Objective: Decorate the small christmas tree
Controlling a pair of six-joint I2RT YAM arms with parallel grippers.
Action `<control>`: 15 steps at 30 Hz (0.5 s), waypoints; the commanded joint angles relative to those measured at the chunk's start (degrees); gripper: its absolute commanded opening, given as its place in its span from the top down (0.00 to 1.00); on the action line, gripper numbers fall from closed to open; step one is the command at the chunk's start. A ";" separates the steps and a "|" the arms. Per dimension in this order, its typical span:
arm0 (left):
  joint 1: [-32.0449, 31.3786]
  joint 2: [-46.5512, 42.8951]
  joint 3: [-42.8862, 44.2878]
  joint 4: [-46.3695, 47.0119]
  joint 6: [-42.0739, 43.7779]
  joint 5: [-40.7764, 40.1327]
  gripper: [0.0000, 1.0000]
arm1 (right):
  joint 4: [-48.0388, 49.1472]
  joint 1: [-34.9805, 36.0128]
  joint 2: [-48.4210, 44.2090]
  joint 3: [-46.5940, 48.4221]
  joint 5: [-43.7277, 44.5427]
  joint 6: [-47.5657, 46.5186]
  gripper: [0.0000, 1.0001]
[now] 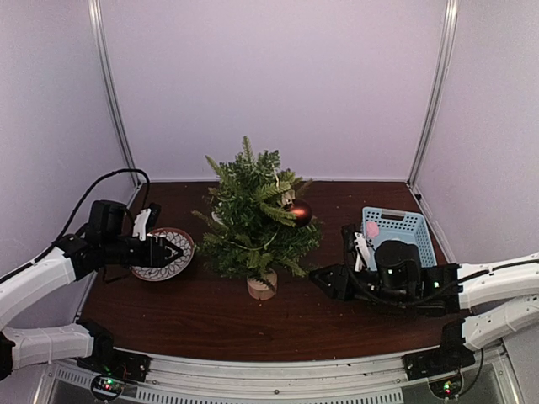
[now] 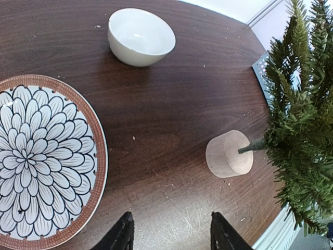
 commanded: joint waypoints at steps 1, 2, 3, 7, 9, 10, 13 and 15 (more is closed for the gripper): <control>0.36 0.52 2.08 3.23 0.62 0.62 0.50 | 3.43 -1.64 0.29 0.45 0.26 0.10 0.61; 0.36 0.63 2.10 3.40 0.62 0.68 0.50 | 3.75 -1.83 0.56 0.63 0.01 0.05 0.63; 0.36 0.78 2.17 3.50 0.57 0.64 0.50 | 4.04 -2.04 0.82 0.81 -0.25 -0.13 0.64; 0.36 1.50 2.41 3.92 0.58 0.61 0.50 | 4.17 -2.50 1.97 1.69 -1.23 -0.69 0.72; 0.36 1.70 2.53 4.08 0.62 0.62 0.50 | 4.16 -2.84 2.05 1.70 -1.54 -0.58 0.76; 0.36 1.79 2.53 4.12 0.63 0.61 0.50 | 4.09 -2.98 2.02 1.64 -1.56 -0.60 0.77; 0.36 2.02 2.53 4.30 0.62 0.61 0.50 | 3.54 -3.66 1.35 1.47 -1.57 -0.70 0.80; 0.36 2.19 2.55 4.46 0.53 0.57 0.50 | 3.17 -4.38 0.87 1.37 -1.68 -0.70 0.83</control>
